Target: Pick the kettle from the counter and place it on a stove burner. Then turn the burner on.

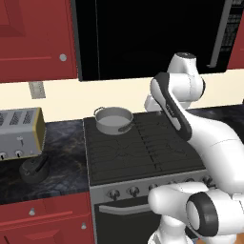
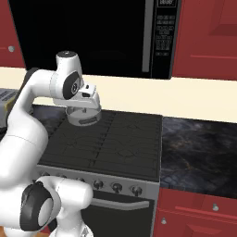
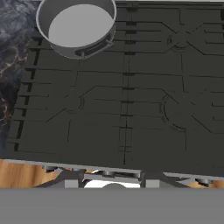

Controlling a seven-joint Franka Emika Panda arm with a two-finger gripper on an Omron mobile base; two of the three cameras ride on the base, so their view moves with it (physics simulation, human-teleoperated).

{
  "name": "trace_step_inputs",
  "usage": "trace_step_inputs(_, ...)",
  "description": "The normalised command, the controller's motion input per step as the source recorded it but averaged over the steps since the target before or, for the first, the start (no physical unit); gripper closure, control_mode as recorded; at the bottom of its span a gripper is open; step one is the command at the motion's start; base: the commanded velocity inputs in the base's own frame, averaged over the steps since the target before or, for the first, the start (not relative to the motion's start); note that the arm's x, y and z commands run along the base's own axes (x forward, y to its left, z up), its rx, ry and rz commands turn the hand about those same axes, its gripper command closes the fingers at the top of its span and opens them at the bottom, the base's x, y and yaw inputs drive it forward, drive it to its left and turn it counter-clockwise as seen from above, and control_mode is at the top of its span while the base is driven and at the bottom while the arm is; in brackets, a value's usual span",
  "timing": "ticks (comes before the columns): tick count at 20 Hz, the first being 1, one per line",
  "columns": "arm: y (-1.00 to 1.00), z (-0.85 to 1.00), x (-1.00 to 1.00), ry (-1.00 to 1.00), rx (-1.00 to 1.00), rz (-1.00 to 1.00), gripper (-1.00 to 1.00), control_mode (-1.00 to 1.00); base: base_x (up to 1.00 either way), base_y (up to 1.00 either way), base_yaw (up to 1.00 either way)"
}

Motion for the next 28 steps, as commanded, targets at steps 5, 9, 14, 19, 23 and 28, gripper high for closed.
trace_step_inputs(5, 0.00, 0.02, -0.20, -0.08, 0.00, 0.00, -1.00, -1.00, 0.00, 0.00, 0.00)
trace_step_inputs(9, 0.03, 0.05, -0.28, -0.15, 0.00, 0.01, -1.00, -1.00, 0.00, 0.00, 0.00)
trace_step_inputs(14, 0.00, 0.13, -0.54, -0.25, 0.00, 0.00, -1.00, -1.00, 0.00, 0.00, 0.00)
trace_step_inputs(19, 0.00, 0.15, -0.66, -0.25, 0.00, 0.00, -1.00, -1.00, 0.00, 0.00, 0.00)
trace_step_inputs(23, 0.00, 0.09, -0.48, -0.19, 0.00, 0.00, -1.00, -1.00, 0.00, 0.00, 0.00)
trace_step_inputs(28, 0.00, 0.01, -0.15, -0.07, 0.00, 0.00, -1.00, -1.00, 0.00, 0.00, 0.00)
